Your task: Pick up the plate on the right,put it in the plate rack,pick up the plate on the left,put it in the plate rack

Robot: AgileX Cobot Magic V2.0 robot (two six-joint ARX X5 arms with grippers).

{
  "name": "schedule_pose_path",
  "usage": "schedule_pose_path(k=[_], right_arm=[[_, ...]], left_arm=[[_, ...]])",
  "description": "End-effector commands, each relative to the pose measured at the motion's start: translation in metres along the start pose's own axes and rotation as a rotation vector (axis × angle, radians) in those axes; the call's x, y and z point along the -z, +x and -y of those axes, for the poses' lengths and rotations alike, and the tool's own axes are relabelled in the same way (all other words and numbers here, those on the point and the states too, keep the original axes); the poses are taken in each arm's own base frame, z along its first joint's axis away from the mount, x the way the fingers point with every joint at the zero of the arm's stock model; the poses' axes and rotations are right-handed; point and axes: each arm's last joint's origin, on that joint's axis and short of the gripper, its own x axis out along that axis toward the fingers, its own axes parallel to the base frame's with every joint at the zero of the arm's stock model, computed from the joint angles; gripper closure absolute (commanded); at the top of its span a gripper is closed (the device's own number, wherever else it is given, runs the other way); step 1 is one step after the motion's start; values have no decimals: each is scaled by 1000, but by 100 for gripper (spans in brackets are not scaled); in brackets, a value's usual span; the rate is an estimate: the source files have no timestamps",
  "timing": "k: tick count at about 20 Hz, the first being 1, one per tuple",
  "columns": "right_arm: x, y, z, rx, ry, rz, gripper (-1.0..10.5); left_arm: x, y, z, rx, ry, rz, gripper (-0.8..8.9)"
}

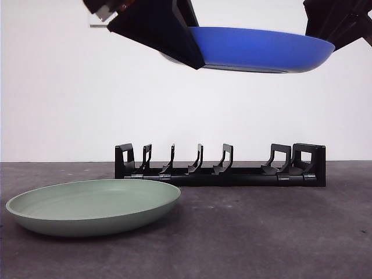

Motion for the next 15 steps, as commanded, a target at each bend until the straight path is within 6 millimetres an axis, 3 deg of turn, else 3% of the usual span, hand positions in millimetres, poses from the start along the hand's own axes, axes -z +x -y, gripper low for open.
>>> schedule_pose_path(k=[1,9,12,15], right_arm=[[-2,0,-1,-6,-19,9,958],[-7,0,1,43,-36,54,909],[-13,-7,-3,26,-58,110,539],[-21,-26,-14,31,-92,172,481]], left_arm=[[-3,0,2,4,-12,6,822],[-4,-1,9,56,-37,-10,822],[-3,-1,10,68,-48,-16,822],[-4,-1,11,86,-79,6,822]])
